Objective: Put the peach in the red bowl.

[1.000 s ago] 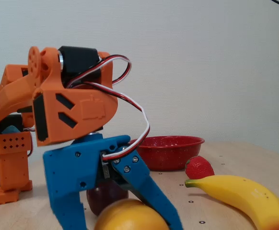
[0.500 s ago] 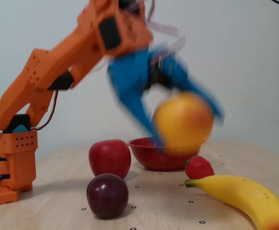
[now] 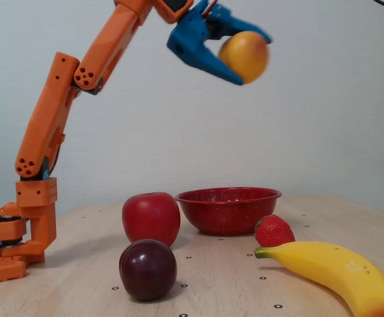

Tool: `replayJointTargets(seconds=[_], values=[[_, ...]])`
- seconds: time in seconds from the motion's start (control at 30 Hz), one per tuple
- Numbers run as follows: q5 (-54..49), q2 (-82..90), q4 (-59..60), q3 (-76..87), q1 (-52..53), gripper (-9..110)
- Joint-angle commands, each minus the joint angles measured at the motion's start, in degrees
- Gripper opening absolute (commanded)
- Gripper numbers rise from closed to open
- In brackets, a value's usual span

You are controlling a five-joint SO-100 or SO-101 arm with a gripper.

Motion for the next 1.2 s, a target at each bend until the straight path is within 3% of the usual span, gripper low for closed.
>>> replayJointTargets(seconds=[0.0, 0.27, 0.67, 0.87, 0.97, 1.17], values=[[-4.2, 8.3, 8.8, 1.4, 8.3, 0], [-14.1, 7.2, 8.8, 15.6, 21.3, 0], [-18.9, -9.1, 8.8, 20.3, 20.4, 1], [-15.6, -16.5, 7.5, 22.4, 19.6, 47], [-15.4, -16.5, 5.8, 23.5, 19.0, 54], [-14.0, -13.3, 3.3, 26.9, 18.0, 56]])
